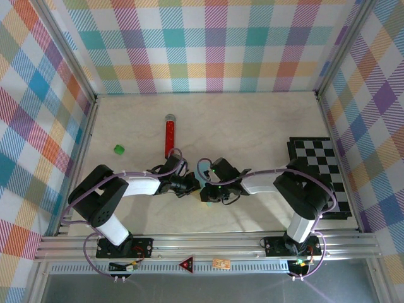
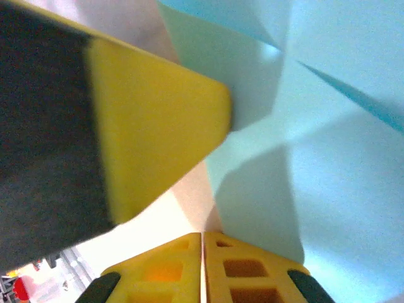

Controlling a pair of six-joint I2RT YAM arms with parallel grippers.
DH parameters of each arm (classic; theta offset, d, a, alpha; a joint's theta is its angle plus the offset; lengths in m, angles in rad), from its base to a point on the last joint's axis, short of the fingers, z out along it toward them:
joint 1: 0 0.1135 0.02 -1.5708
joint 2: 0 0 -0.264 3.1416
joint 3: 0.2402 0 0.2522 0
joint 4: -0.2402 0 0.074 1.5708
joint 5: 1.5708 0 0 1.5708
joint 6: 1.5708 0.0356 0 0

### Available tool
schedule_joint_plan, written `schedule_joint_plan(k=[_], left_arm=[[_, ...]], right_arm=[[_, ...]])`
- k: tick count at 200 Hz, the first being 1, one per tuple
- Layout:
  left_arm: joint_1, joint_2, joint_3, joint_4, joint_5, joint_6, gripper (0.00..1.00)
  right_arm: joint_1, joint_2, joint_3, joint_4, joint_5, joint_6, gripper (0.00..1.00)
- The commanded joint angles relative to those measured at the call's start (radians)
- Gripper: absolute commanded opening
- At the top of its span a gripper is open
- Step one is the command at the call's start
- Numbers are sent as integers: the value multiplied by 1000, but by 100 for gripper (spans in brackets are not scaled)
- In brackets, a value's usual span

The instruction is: Fold a paper plane with a square sheet of paper (pick it up from the middle)

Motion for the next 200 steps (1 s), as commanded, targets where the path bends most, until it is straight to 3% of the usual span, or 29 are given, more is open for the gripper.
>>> schedule_joint_plan(k=[1,56,101,125,167,200], left_arm=[[-2,10,-27,-142,-102,9,0],[-11,-58,-127,-5,-126,-123,0],[-17,-55,-124,16,-129,-143,0],[-17,-60,-114,3,-128,-136,0],[-15,-93,-37,-104,-151,-35,0],[-16,-149,-13,-65,-107,17,7]], right_arm=[[8,-61,-115,1,-43,7,12],[8,-202,-89,-85,-76,-38,12],[8,-67,39,-30,-28,-12,13],[2,13,78,-68,30,-19,10],[-1,29,-29,-34,24,-21,8],[-4,19,-50,-34,27,-24,7]])
